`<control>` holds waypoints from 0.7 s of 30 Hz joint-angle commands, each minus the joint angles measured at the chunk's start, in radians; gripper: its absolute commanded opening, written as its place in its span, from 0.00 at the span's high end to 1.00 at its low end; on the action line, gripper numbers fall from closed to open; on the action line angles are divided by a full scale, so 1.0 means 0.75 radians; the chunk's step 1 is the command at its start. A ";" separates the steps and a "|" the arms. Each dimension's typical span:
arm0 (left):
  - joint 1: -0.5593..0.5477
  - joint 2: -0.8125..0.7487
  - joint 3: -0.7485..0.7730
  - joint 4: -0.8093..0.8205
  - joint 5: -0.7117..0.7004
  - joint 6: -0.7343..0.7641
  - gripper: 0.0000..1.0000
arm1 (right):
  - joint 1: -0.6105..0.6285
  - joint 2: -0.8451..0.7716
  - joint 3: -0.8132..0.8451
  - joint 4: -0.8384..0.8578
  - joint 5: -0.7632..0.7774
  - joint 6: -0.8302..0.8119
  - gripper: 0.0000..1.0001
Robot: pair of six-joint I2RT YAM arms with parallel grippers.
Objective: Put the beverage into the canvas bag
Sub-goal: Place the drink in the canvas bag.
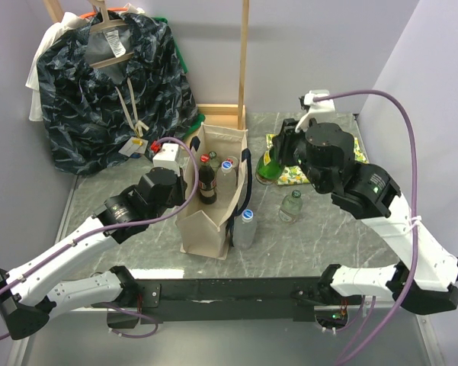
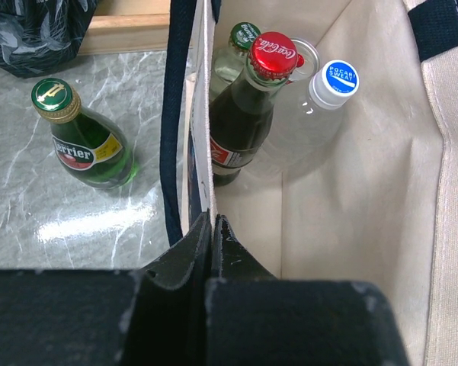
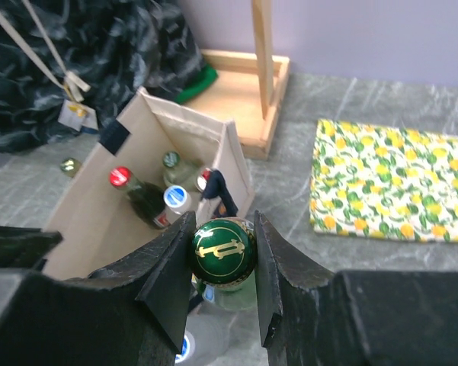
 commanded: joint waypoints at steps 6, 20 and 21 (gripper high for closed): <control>0.001 -0.034 -0.008 0.044 -0.004 -0.008 0.99 | -0.004 0.100 0.240 0.280 -0.128 -0.062 1.00; 0.001 -0.061 -0.018 0.025 -0.018 -0.019 0.99 | 0.029 0.241 0.383 0.298 -0.324 -0.064 1.00; 0.001 -0.061 -0.020 0.025 -0.016 -0.021 0.99 | 0.037 0.259 0.395 0.298 -0.320 -0.070 1.00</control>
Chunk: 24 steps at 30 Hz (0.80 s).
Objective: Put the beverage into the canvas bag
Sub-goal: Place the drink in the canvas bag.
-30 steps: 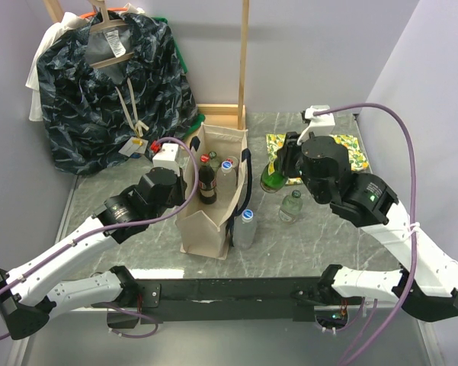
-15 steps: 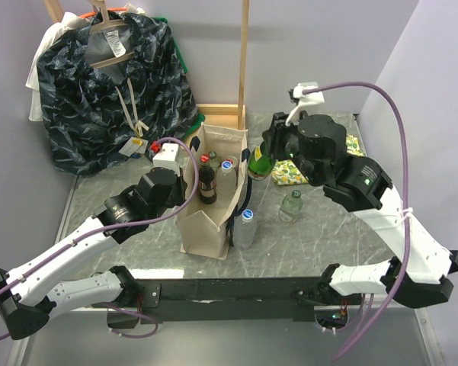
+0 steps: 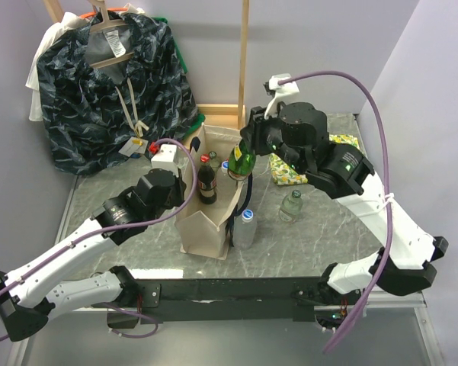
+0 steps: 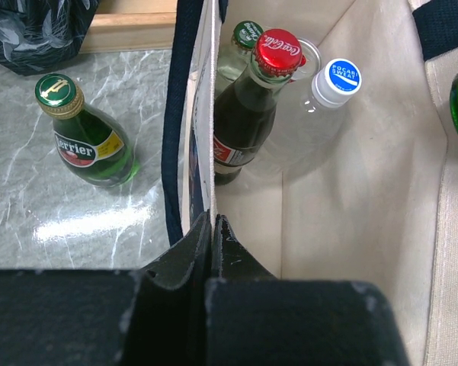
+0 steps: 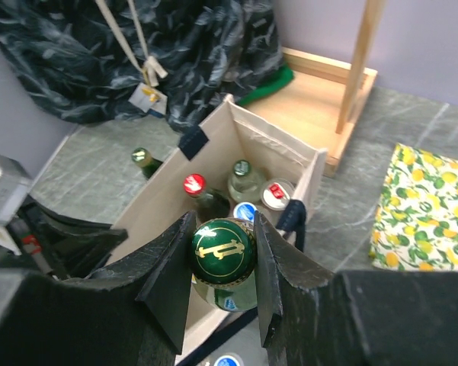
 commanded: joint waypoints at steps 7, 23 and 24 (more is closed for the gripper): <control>0.000 -0.031 -0.009 0.033 -0.011 -0.016 0.99 | 0.096 0.093 0.166 0.263 0.013 -0.041 1.00; 0.002 -0.046 -0.013 0.023 -0.033 -0.030 0.99 | 0.207 0.204 -0.030 0.387 0.077 -0.005 1.00; 0.000 -0.052 -0.017 0.025 -0.029 -0.028 0.99 | 0.207 0.193 -0.046 0.404 0.055 0.014 1.00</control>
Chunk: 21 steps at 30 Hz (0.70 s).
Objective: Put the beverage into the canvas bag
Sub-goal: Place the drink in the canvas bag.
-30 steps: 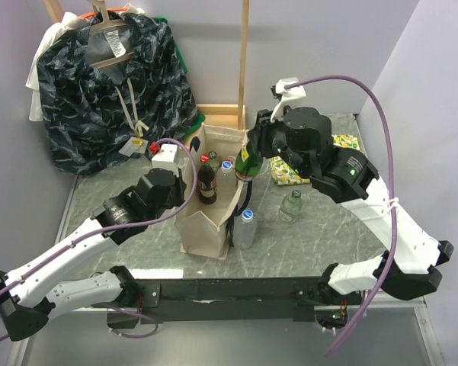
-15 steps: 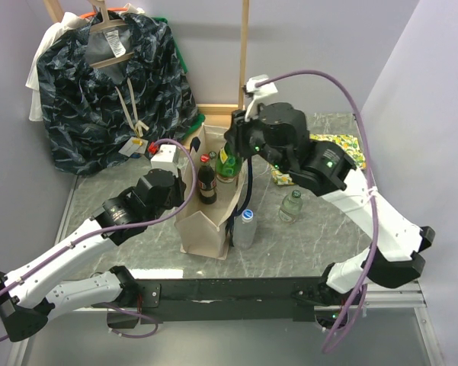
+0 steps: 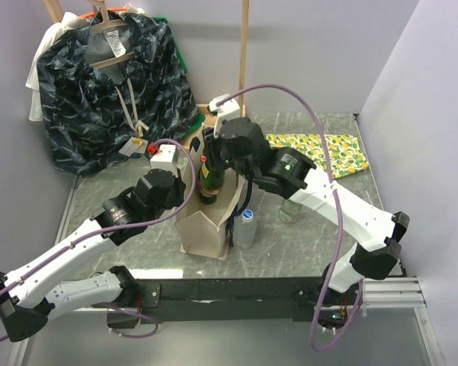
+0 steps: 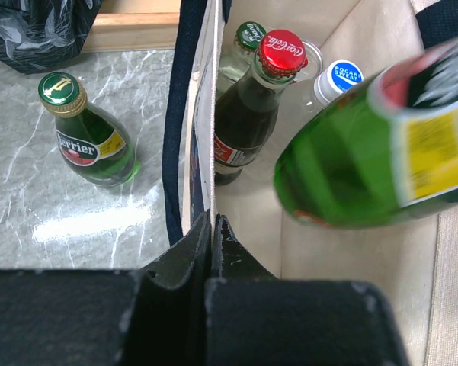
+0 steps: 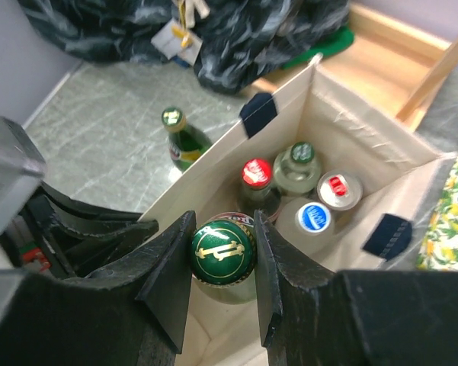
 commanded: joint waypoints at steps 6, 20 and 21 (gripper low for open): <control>0.000 -0.053 0.003 0.004 -0.016 -0.017 0.99 | 0.030 -0.030 -0.082 0.338 0.001 0.062 1.00; 0.000 -0.049 0.007 -0.009 -0.018 -0.021 0.99 | 0.042 0.013 -0.160 0.410 0.044 0.068 1.00; 0.000 -0.049 0.005 -0.007 -0.020 -0.023 0.99 | 0.044 0.013 -0.164 0.416 0.046 0.066 1.00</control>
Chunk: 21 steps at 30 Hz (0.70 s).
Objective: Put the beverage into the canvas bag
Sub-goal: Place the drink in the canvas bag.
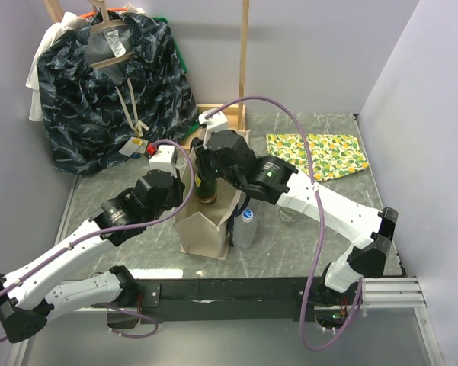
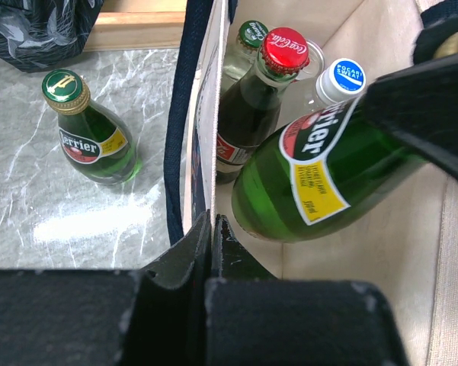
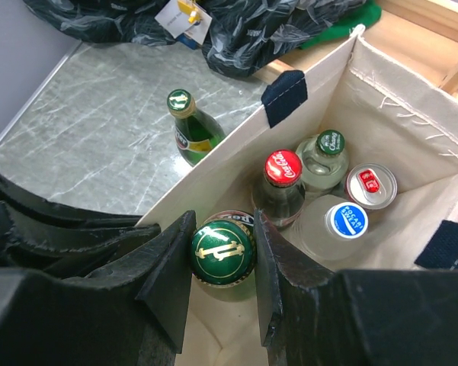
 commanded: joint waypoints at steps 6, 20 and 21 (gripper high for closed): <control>0.000 -0.036 0.014 -0.005 -0.025 -0.019 0.99 | 0.014 -0.004 0.027 0.255 0.069 0.018 1.00; 0.000 -0.024 0.041 -0.007 -0.027 -0.013 0.99 | 0.029 0.016 -0.059 0.331 0.097 0.038 1.00; 0.000 -0.020 0.047 -0.007 -0.027 -0.015 0.99 | 0.031 0.018 -0.067 0.343 0.099 0.036 1.00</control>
